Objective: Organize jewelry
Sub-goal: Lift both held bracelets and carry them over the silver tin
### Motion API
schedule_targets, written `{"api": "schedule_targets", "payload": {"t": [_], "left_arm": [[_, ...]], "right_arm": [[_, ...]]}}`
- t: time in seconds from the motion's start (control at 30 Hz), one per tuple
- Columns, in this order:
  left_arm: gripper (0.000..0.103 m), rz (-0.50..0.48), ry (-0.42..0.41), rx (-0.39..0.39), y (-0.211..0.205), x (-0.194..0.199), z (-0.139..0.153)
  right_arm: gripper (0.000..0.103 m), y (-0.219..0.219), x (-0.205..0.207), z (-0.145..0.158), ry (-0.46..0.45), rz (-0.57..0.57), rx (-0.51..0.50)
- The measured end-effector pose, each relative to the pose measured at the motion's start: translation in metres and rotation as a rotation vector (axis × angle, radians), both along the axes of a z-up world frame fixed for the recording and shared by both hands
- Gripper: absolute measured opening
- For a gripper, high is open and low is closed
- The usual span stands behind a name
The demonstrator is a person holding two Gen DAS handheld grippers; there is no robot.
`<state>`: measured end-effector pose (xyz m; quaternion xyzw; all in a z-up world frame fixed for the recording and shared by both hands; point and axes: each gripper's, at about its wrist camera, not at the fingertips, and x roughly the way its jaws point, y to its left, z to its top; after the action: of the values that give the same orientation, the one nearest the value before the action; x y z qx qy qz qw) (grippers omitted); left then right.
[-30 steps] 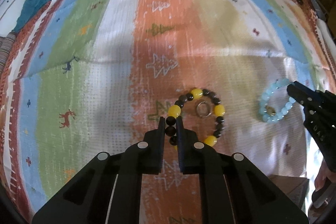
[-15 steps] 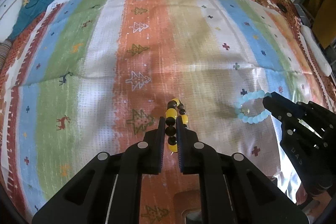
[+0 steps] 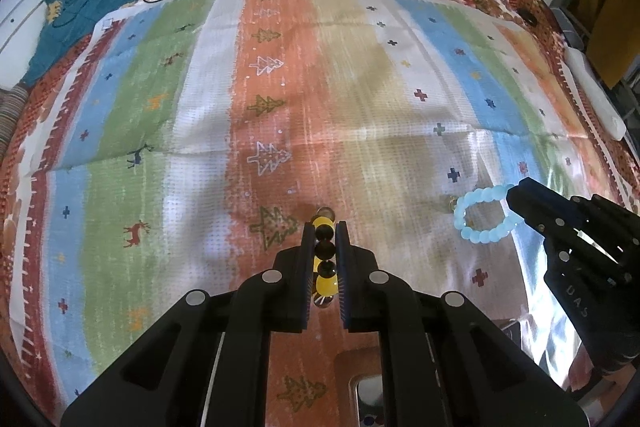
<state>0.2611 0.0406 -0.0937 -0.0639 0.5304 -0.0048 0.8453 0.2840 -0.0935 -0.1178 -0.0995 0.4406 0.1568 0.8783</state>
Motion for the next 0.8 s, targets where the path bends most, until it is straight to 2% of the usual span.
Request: {"api": "schedule_targets", "payload": {"t": [0.8], "left_arm": [[0.010,-0.047,-0.106,0.008,-0.017,-0.039,0.054]], "right_arm": [[0.012,-0.002,-0.041,0.033,-0.066,0.046,0.035]]}}
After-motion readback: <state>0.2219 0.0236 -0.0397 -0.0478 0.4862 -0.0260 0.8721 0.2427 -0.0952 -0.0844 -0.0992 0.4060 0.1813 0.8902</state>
